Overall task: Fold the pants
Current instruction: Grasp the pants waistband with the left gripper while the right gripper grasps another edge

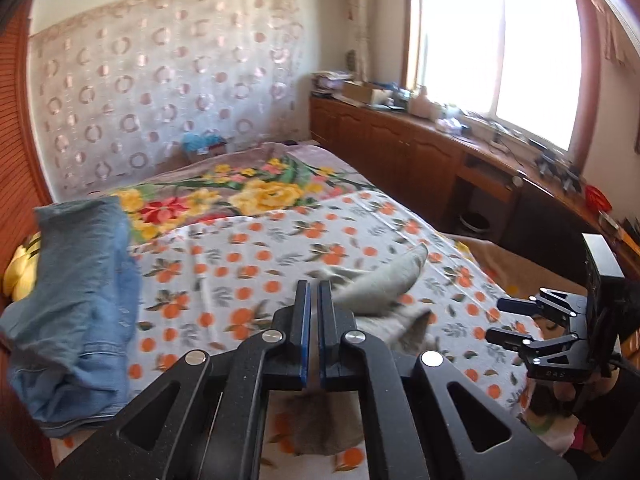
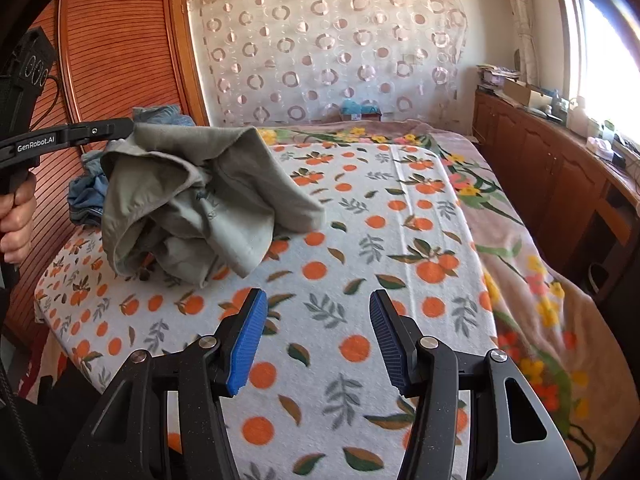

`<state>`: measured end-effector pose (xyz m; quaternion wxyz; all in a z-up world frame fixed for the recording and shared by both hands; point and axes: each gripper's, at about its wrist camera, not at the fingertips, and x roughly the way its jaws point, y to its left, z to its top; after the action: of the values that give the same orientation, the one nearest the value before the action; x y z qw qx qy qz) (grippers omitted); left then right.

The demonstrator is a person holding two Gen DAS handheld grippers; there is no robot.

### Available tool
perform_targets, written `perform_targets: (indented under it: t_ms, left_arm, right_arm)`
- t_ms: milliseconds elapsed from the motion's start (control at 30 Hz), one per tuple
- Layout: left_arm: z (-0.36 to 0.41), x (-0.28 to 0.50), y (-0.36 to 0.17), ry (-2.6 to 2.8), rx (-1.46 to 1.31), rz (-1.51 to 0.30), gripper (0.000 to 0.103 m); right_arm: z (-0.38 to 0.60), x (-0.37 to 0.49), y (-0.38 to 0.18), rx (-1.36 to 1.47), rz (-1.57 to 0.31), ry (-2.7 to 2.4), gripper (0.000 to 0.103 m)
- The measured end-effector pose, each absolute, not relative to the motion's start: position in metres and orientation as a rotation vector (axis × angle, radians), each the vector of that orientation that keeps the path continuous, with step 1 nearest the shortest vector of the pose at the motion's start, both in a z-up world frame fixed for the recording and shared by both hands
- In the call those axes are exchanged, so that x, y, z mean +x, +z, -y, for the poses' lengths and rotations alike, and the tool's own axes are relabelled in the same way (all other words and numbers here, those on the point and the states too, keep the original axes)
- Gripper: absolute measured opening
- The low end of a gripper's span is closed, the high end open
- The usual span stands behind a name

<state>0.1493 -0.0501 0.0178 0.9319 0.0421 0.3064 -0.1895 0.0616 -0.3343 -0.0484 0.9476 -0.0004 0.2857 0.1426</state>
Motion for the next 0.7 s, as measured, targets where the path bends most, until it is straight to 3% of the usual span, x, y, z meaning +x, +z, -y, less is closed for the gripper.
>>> perform_targets:
  t_ms: [167, 367, 500, 567, 633, 700]
  left_arm:
    - [0.004, 0.145, 0.009, -0.297, 0.068, -0.633, 0.004]
    - [0.001, 0.128, -0.006, -0.305, 0.069, -0.645, 0.004]
    - [0.022, 0.123, -0.011, -0.351, 0.083, -0.655, 0.028]
    - [0.032, 0.121, -0.010, -0.381, 0.083, -0.657, 0.034]
    - [0.045, 0.119, -0.010, -0.415, 0.087, -0.656, 0.050]
    - [0.057, 0.115, -0.010, -0.450, 0.098, -0.653, 0.051]
  right_arm:
    - [0.307, 0.076, -0.047, -0.013, -0.571, 0.336, 0.055]
    - [0.297, 0.088, -0.052, -0.014, -0.582, 0.347, 0.055]
    - [0.301, 0.085, -0.052, -0.020, -0.584, 0.332, 0.055]
    - [0.303, 0.083, -0.052, -0.024, -0.582, 0.322, 0.055]
    - [0.307, 0.081, -0.053, -0.023, -0.582, 0.313, 0.055]
    - [0.309, 0.078, -0.054, -0.019, -0.584, 0.303, 0.056]
